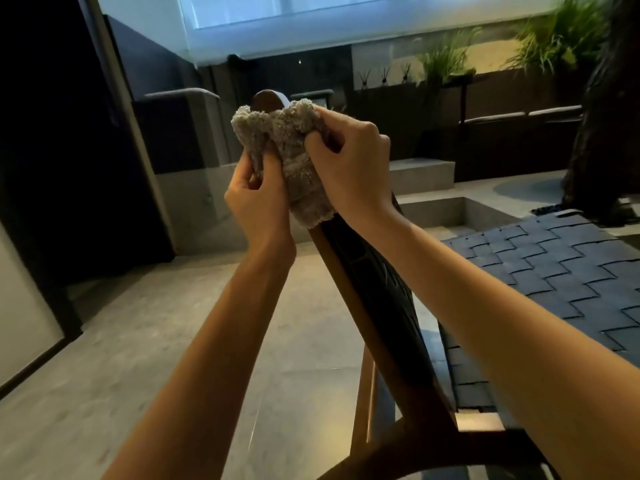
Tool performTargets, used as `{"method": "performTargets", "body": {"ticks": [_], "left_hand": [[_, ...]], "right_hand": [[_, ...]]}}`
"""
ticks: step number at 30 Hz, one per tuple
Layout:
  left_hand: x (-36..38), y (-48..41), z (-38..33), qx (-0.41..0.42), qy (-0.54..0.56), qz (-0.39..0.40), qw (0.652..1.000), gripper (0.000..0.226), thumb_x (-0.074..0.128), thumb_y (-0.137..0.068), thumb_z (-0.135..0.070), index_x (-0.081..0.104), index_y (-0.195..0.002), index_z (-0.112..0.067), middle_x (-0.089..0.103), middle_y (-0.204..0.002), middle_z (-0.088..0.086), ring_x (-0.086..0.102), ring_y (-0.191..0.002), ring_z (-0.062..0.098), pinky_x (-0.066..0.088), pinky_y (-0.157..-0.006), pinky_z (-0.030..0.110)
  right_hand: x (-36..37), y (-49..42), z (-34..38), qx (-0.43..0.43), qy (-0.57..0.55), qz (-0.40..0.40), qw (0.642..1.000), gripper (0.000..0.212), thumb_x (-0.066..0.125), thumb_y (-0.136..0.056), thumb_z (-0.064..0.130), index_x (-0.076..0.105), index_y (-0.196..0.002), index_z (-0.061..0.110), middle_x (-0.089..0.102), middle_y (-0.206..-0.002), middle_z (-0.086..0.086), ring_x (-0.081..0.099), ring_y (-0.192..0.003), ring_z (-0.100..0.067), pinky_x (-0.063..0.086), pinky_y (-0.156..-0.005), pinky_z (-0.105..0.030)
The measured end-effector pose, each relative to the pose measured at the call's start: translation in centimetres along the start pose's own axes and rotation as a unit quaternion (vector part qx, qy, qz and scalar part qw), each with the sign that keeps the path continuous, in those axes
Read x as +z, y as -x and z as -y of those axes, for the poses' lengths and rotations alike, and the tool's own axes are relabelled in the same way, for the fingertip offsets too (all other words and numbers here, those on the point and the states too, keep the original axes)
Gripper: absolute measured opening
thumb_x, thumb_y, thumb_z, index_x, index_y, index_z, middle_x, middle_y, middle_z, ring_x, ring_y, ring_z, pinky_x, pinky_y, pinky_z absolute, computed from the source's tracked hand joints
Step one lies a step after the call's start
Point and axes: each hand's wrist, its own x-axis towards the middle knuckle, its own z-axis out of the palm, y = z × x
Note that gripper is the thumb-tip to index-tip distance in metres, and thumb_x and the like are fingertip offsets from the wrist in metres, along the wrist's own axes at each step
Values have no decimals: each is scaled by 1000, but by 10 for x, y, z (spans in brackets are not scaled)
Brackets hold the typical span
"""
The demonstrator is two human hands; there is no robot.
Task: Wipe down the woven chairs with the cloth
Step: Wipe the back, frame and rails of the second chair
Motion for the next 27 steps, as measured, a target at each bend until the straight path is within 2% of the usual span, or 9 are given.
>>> {"method": "performTargets", "body": {"ticks": [2,5,8,11,13,16,20,23,27], "left_hand": [[-1,14,7,-6,-7,-10,1000,11,56,-94,-19,64,-96,-26,67,-84,-14,64,-80,-5,50,-67,10],[-5,33,18,-18,-17,-17,1000,13,60,-92,-20,66,-102,-24,68,-87,-13,65,-83,-3,52,-71,12],[-13,61,40,-38,-41,-19,998,19,63,-89,-23,61,-96,-40,64,-81,-27,63,-79,-10,51,-70,10],[-23,106,74,-76,-70,-21,994,23,64,-88,-24,59,-100,-43,62,-79,-34,61,-80,-14,49,-68,7],[-34,141,98,-107,-91,-4,990,25,64,-88,-23,62,-109,-37,67,-92,-26,63,-88,-7,52,-74,12],[-50,188,128,-158,-138,42,977,34,64,-88,-23,62,-121,-24,68,-112,-5,63,-96,3,53,-87,20],[-61,227,157,-188,-186,69,962,36,66,-87,-21,61,-123,-23,66,-107,-13,64,-100,10,53,-92,31],[-71,253,172,-227,-220,94,944,40,68,-85,-18,61,-125,-21,67,-108,-10,63,-103,11,52,-94,33],[-80,268,184,-239,-249,131,929,31,68,-85,-19,65,-116,-24,69,-101,-11,65,-98,12,53,-85,22]], "right_hand": [[-2,5,-2,-9,14,-2,1000,24,57,-93,7,66,-114,2,72,-96,-8,58,-78,-2,43,-73,-1],[-11,20,-8,-19,42,-5,999,26,59,-92,7,65,-116,2,72,-97,-8,57,-81,0,42,-73,1],[-28,60,-24,-4,48,-1,999,28,62,-89,7,64,-116,-1,72,-99,-10,57,-86,0,41,-76,2],[-53,113,-47,44,47,21,998,34,65,-88,9,62,-119,-1,69,-110,-9,61,-99,-7,47,-86,-7],[-72,149,-62,82,56,42,994,36,68,-85,8,61,-120,-1,66,-113,-4,63,-102,-11,51,-87,-14],[-99,197,-81,141,80,72,984,40,72,-81,5,61,-119,4,62,-109,5,63,-99,-9,52,-83,-12],[-122,241,-99,192,123,112,967,38,74,-79,5,66,-116,10,65,-100,9,67,-91,-8,56,-79,-20],[-137,268,-108,246,176,170,938,36,74,-79,7,68,-114,12,69,-95,5,65,-84,-7,58,-78,-26],[-146,283,-112,274,208,206,916,28,74,-80,12,71,-108,14,70,-86,2,62,-76,-5,56,-72,-20]]}}
